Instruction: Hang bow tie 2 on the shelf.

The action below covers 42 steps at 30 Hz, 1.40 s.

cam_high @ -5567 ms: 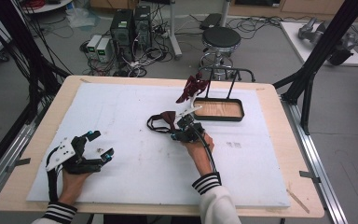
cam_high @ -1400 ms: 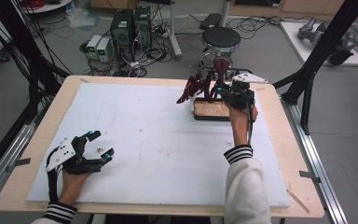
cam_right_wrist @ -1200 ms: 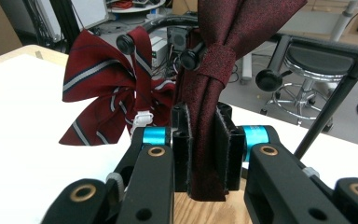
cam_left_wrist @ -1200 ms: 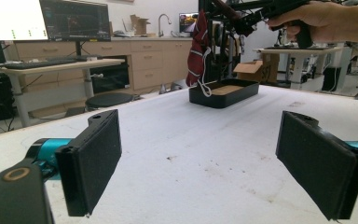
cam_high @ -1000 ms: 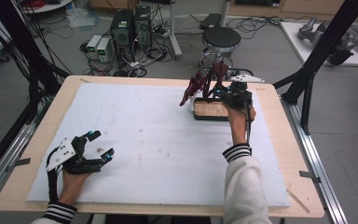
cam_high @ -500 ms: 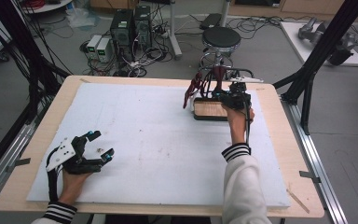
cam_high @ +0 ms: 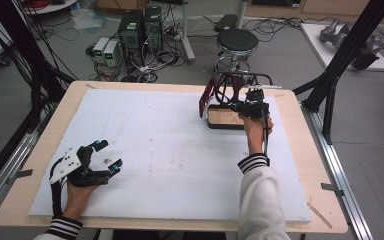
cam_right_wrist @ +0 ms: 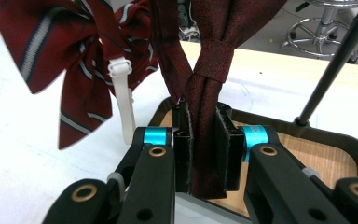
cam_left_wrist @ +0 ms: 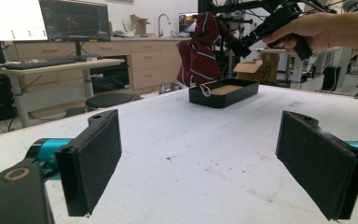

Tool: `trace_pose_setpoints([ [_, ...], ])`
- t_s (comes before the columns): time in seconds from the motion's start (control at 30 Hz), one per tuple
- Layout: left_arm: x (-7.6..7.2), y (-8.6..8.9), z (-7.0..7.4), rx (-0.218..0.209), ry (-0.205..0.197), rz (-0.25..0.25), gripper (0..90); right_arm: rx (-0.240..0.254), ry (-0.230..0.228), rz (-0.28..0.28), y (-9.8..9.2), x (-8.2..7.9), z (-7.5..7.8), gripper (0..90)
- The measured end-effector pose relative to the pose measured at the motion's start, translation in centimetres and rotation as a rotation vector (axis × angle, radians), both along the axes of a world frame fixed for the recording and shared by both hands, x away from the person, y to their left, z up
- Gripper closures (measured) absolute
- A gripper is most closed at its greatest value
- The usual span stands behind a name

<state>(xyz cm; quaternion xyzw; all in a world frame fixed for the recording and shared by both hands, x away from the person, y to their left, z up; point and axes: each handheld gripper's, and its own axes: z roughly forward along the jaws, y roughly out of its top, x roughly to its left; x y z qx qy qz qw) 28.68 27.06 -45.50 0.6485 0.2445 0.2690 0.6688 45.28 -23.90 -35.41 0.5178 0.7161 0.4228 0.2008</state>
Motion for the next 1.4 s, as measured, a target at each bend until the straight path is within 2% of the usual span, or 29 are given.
trace_pose_setpoints([
  [0.23, 0.0, 0.0, 0.0, 0.0, 0.001, 0.0, 14.5, -0.001, 0.004, -0.004, -0.2, -0.1, 0.0, 77.7],
  [0.37, 0.0, 0.0, 0.0, 0.001, 0.0, 0.0, 14.5, -0.011, -0.011, 0.005, -0.3, -0.1, -0.1, 74.3],
  [0.5, 0.0, 0.0, 0.0, 0.002, 0.0, 0.0, 14.5, -0.019, -0.02, 0.009, -0.2, -0.2, 0.0, 55.4],
  [0.57, 0.0, 0.0, 0.0, 0.001, 0.0, 0.0, 14.5, -0.031, -0.03, 0.02, -0.1, -0.1, -0.1, 38.2],
  [0.67, 0.0, 0.0, 0.0, 0.003, -0.002, -0.002, 14.5, -0.067, -0.043, 0.016, 0.2, -0.3, -0.1, 22.2],
  [0.77, 0.0, 0.0, 0.0, 0.001, 0.0, 0.0, 14.5, -0.067, -0.063, 0.024, 0.3, -0.6, 0.0, 12.6],
  [0.87, 0.0, 0.0, 0.0, 0.0, 0.0, 0.001, 14.5, -0.066, -0.088, 0.056, 0.3, -1.2, 0.0, 10.9],
  [1.03, 0.0, -0.1, 0.0, 0.006, -0.003, 0.003, 14.5, -0.06, -0.155, 0.114, -0.2, -3.7, 0.0, 10.3],
  [1.1, 0.0, -0.1, 0.0, 0.005, -0.002, 0.006, 14.5, -0.039, -0.189, 0.134, -0.6, -5.1, 0.1, 10.3],
  [1.2, 0.0, -0.1, 0.0, 0.005, -0.001, 0.006, 14.5, -0.026, -0.218, 0.145, -1.3, -7.2, 0.2, 10.3],
  [1.27, 0.0, -0.1, 0.0, 0.007, -0.002, 0.009, 14.5, -0.005, -0.268, 0.148, -2.0, -8.7, 0.0, 10.3],
  [1.4, 0.0, -0.1, 0.0, 0.009, 0.001, 0.013, 14.5, 0.026, -0.33, 0.154, -3.4, -11.3, -0.9, 10.4],
])
